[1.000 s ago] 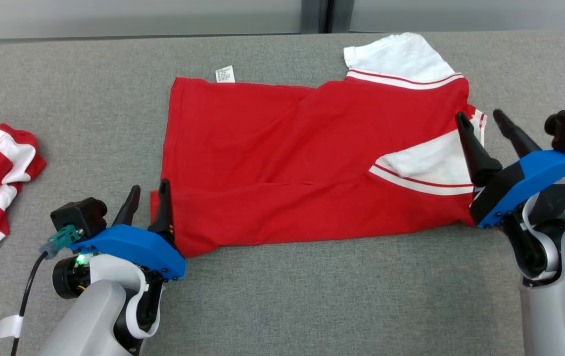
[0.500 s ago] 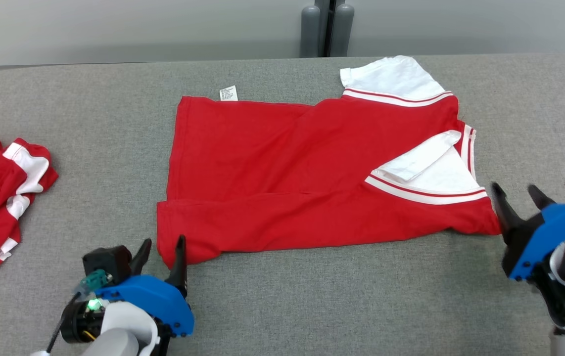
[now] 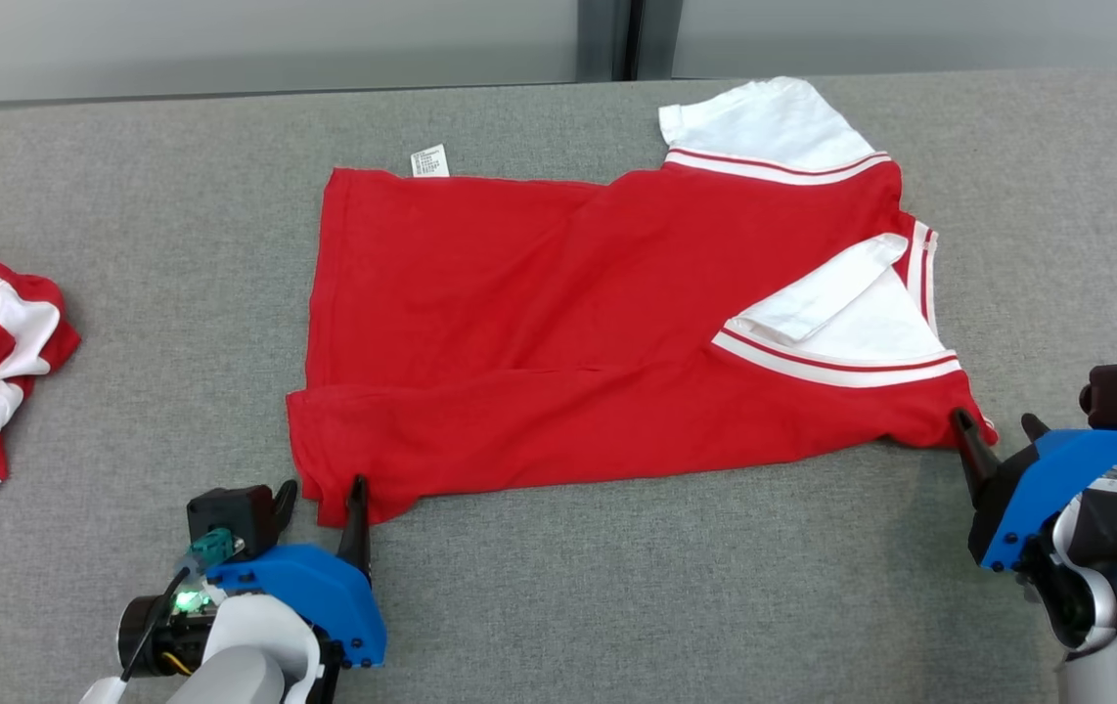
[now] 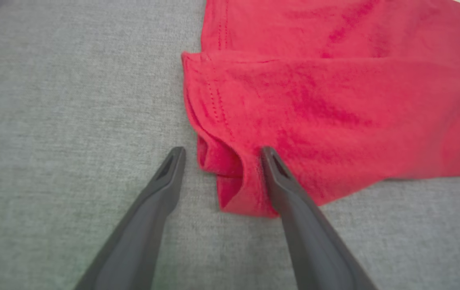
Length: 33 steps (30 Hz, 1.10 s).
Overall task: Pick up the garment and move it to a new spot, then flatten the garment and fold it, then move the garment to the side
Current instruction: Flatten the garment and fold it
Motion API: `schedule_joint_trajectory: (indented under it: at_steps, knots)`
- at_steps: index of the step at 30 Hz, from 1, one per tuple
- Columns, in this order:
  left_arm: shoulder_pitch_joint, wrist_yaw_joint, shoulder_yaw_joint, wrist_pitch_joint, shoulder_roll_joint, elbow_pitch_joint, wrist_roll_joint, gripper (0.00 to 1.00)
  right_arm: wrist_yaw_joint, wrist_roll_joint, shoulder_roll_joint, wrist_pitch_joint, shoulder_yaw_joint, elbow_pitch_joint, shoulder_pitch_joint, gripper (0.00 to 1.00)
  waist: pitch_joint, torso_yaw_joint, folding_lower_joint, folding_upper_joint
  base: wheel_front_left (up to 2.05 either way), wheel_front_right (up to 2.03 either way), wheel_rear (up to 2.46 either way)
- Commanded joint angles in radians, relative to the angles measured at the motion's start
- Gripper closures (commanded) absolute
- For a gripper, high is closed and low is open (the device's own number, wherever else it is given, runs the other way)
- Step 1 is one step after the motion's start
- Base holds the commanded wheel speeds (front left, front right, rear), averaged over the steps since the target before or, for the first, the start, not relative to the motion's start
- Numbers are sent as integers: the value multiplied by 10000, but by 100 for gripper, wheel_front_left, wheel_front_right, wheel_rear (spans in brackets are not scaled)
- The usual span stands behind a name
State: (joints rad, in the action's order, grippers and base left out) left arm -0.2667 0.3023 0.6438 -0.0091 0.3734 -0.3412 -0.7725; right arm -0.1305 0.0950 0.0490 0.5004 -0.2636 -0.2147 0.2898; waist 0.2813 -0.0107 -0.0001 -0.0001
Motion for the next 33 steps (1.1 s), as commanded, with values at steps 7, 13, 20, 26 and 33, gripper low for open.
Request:
schedule_joint_trajectory:
  at_steps: [7,13,20,26,33]
  knots:
    - [-220,-125,365,859,-183,-653,-133,0,-5,-59,20,-170,-139,-1233,698,0,249,135,1,1,0,0,0]
    - [-333,-511,815,1943,-427,-970,-466,7,-15,-69,-50,347,246,-1908,674,85,416,283,1,1,0,0,0]
    - [-245,-614,646,1772,-327,-872,-655,100,-3,120,-9,136,371,-1171,85,100,282,174,1,1,0,0,0]
    - [101,-306,29,1121,100,-347,-789,100,-5,708,25,-97,376,-182,-448,100,-151,181,1,1,0,0,0]
    - [1086,29,-389,953,508,772,-1206,100,-3,1385,34,85,147,998,-1758,100,-671,324,1,1,0,0,0]
